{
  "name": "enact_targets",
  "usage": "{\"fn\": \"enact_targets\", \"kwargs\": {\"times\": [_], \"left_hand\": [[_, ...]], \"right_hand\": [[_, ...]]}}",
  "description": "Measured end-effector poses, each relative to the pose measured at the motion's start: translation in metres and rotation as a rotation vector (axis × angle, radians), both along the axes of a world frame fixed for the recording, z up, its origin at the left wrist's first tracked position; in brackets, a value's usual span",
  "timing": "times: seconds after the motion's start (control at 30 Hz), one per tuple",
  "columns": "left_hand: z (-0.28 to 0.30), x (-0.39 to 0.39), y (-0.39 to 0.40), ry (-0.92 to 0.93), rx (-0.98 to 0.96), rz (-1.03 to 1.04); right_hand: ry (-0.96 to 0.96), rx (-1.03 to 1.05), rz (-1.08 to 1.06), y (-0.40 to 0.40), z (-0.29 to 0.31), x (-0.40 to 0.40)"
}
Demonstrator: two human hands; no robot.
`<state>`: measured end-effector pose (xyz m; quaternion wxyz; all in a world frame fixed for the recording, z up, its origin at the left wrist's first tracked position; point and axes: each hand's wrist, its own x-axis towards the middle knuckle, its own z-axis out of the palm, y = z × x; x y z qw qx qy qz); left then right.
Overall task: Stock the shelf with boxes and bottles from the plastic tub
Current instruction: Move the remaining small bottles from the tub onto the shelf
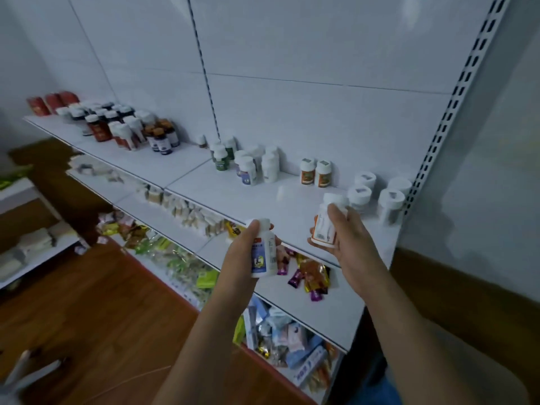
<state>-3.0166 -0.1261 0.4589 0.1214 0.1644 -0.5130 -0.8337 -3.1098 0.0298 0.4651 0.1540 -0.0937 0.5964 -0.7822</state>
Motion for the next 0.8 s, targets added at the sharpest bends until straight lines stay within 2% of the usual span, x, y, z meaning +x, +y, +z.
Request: {"fn": "enact_targets", "kwargs": {"times": [0.17, 0.43, 0.57, 0.63, 0.8], "left_hand": [[-0.002, -0.010, -0.047, -0.016, -0.043, 0.036], [-0.030, -0.079, -0.120, -0.057, -0.299, 0.011], [-0.048, -0.124, -0.157, -0.127, -0.464, -0.038], [-0.051, -0.147, -0.173, -0.105, -0.544, -0.073], [-0.059, -0.189, -0.201, -0.061, -0.639, -0.128]], "right_hand": [[0.096, 0.163, -0.081, -0.041, -0.012, -0.013], [0.027, 0.262, -0.181, -0.099, -0.042, -0.095], [0.235, 0.398, -0.292, -0.122, -0.051, -0.137], [0.336, 0.466, -0.371, -0.133, -0.057, -0.161], [0.386, 0.755, -0.432, -0.145, -0.097, -0.207]]}}
